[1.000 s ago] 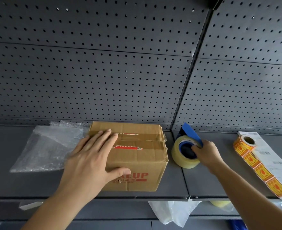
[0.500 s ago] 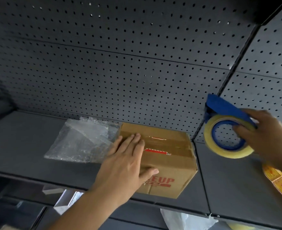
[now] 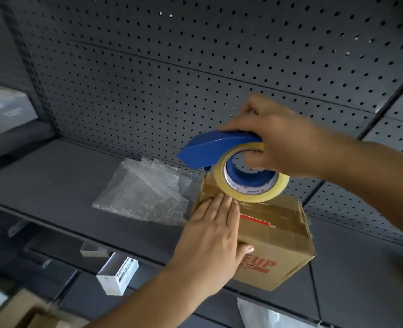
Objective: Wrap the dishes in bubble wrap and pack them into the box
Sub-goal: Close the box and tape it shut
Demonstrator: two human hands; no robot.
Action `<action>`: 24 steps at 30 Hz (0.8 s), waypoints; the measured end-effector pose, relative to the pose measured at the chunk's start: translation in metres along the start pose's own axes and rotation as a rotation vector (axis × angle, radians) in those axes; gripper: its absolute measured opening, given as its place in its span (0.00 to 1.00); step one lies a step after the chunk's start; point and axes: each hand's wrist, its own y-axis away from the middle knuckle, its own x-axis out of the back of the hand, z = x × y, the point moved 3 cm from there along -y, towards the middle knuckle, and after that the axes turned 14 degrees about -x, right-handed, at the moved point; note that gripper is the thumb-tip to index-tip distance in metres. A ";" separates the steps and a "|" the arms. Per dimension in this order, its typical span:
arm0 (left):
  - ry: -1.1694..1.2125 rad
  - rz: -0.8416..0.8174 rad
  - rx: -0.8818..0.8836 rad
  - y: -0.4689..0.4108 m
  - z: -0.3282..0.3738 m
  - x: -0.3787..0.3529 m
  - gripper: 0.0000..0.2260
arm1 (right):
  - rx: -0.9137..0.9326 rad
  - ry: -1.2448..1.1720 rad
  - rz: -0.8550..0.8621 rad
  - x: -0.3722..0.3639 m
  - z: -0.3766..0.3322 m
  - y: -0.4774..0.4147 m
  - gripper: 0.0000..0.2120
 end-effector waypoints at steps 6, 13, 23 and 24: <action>-0.028 0.091 0.005 0.003 -0.001 -0.005 0.36 | 0.192 0.377 -0.203 -0.009 -0.054 -0.027 0.21; -0.023 0.168 0.017 0.005 -0.002 -0.007 0.37 | 0.271 0.621 -0.283 -0.025 -0.074 -0.045 0.18; -0.009 0.332 0.030 0.005 -0.003 -0.015 0.36 | 0.321 0.728 -0.369 -0.033 -0.085 -0.050 0.18; 0.010 0.373 0.019 0.006 -0.003 -0.016 0.35 | 0.324 0.739 -0.370 -0.034 -0.085 -0.050 0.19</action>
